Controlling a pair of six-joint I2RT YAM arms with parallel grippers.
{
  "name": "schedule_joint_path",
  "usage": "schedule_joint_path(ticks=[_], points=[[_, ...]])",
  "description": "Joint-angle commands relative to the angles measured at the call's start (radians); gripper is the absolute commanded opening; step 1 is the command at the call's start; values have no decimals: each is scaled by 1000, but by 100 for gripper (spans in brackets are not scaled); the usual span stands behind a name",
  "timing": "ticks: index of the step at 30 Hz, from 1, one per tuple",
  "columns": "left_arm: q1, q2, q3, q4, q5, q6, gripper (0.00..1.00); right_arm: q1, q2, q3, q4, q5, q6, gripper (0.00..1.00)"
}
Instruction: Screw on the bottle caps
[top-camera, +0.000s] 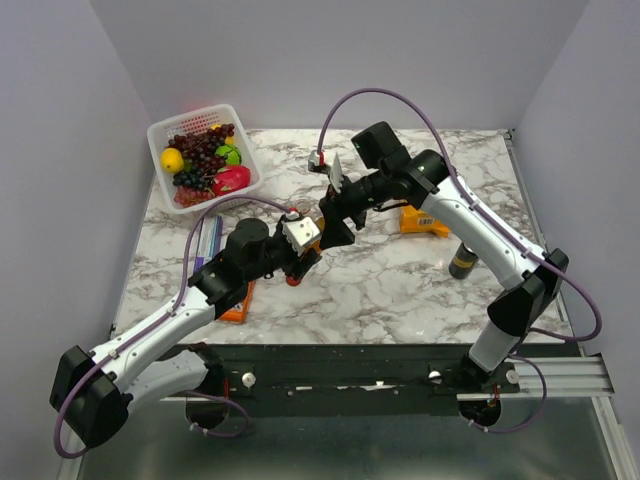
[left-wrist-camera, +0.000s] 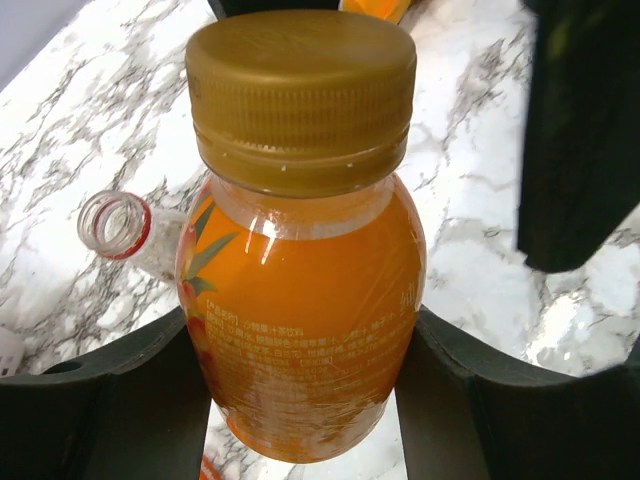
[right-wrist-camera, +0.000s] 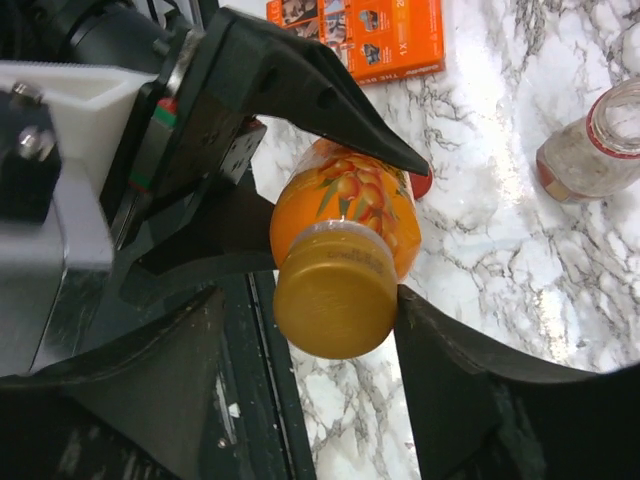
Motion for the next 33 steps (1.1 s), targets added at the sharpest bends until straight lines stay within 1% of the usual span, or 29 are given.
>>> schedule_joint_path(ticks=[1,5,10,13,16,19,20,23,25,26,27,28,29,30,31,32,33], points=[[6,-15,25,46,194,-67,0,7,-82,3,-24,20,-89,80],[6,-2,39,46,270,-90,0,9,-78,23,-8,7,-81,80],[9,-5,48,53,276,-125,0,9,-52,49,-1,16,-69,77],[11,-6,52,47,282,-119,0,9,-44,38,9,33,-66,76],[11,-11,52,47,282,-115,0,9,-38,27,15,49,-58,73],[12,-11,56,47,281,-111,0,7,-36,23,15,52,-61,63],[14,-9,56,47,281,-111,0,7,-36,23,15,50,-66,55],[15,-3,57,55,269,-124,0,9,-38,24,9,62,-81,40],[20,0,53,68,256,-137,0,9,-50,10,-10,64,-96,35],[24,3,51,75,247,-154,0,9,-58,0,-13,58,-113,27],[31,8,48,79,246,-159,0,9,-65,-8,-29,58,-125,22],[32,20,49,81,246,-159,11,7,-70,-8,-48,58,-144,18],[34,24,49,76,226,-156,30,7,-76,-5,-66,67,-186,13],[34,31,49,73,209,-153,61,7,-79,-2,-86,98,-210,12],[34,32,45,66,192,-151,74,0,-85,-3,-112,118,-237,12],[35,34,40,61,178,-145,94,-6,-98,-13,-123,133,-280,11],[35,34,40,49,164,-112,99,-15,-102,-16,-138,157,-299,11]])
